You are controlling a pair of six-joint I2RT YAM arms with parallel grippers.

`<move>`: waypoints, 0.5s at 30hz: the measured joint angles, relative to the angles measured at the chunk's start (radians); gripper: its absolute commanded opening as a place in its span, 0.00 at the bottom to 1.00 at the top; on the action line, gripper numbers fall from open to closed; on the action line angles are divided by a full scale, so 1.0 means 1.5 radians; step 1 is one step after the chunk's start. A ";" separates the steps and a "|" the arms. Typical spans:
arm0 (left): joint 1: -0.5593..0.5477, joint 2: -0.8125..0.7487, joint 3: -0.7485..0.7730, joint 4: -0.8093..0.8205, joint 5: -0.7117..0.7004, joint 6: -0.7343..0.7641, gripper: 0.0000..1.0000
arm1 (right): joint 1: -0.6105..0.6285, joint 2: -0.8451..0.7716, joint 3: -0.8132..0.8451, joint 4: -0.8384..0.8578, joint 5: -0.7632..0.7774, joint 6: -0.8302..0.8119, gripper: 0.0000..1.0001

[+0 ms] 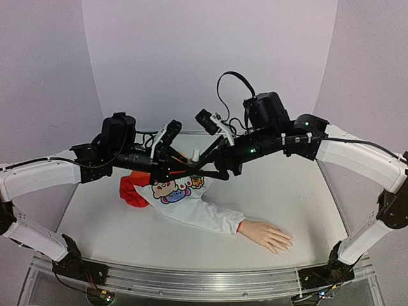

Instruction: Paint the nails

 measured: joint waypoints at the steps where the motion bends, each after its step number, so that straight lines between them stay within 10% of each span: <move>1: 0.000 -0.003 -0.002 0.003 -0.038 0.005 0.00 | 0.000 0.000 -0.003 0.002 0.033 0.020 0.68; 15: 0.001 -0.001 -0.008 0.053 -0.311 0.032 0.00 | 0.007 0.075 0.098 0.023 0.324 0.298 0.53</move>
